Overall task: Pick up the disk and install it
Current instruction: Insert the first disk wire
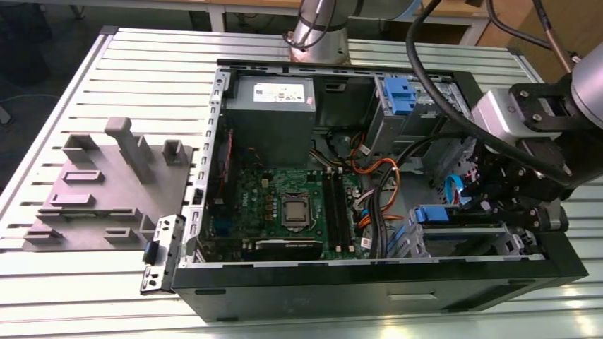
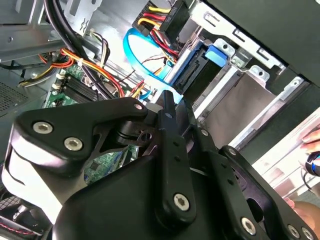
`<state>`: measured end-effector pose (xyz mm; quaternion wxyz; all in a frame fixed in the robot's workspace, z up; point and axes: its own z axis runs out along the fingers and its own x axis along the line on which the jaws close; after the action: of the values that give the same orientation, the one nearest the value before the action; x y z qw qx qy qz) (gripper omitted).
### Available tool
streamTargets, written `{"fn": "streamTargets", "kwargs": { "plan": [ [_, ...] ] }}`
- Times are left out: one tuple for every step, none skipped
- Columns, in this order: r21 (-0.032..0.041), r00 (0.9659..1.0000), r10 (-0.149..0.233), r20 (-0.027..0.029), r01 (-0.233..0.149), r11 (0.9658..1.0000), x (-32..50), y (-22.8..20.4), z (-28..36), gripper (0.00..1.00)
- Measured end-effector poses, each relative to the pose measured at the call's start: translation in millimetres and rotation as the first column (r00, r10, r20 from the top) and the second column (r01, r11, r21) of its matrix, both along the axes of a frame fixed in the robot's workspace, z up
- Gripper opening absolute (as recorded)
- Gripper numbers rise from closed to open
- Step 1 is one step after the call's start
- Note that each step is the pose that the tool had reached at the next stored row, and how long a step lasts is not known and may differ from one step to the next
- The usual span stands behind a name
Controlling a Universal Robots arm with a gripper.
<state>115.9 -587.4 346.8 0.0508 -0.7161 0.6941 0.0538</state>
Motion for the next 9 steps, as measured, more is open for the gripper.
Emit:
{"fn": "streamTargets", "kwargs": {
  "plan": [
    [-0.0001,1.0000,0.000,-0.0002,0.000,1.0000,2.7,0.0,0.1,0.24],
    [-0.0001,1.0000,0.000,-0.0003,0.000,1.0000,5.7,0.0,0.0,0.24],
    [-0.0001,1.0000,0.000,-0.0006,0.000,1.0000,8.5,0.0,0.0,0.24],
    [-0.0001,1.0000,0.000,-0.0007,0.000,1.0000,10.5,0.0,0.0,0.24],
    [-0.0002,1.0000,0.000,-0.0007,0.000,1.0000,11.4,0.1,0.1,0.24],
    [-0.0001,1.0000,0.000,-0.0007,0.000,1.0000,11.4,0.1,0.1,0.24],
    [-0.0001,1.0000,0.000,-0.0007,0.000,1.0000,11.4,0.1,0.4,0.24],
    [-0.0001,1.0000,0.000,-0.0007,0.000,1.0000,11.4,0.0,1.5,0.24],
    [0.0000,1.0000,0.000,-0.0007,0.000,1.0000,11.5,0.0,3.1,0.24]
  ]
}}
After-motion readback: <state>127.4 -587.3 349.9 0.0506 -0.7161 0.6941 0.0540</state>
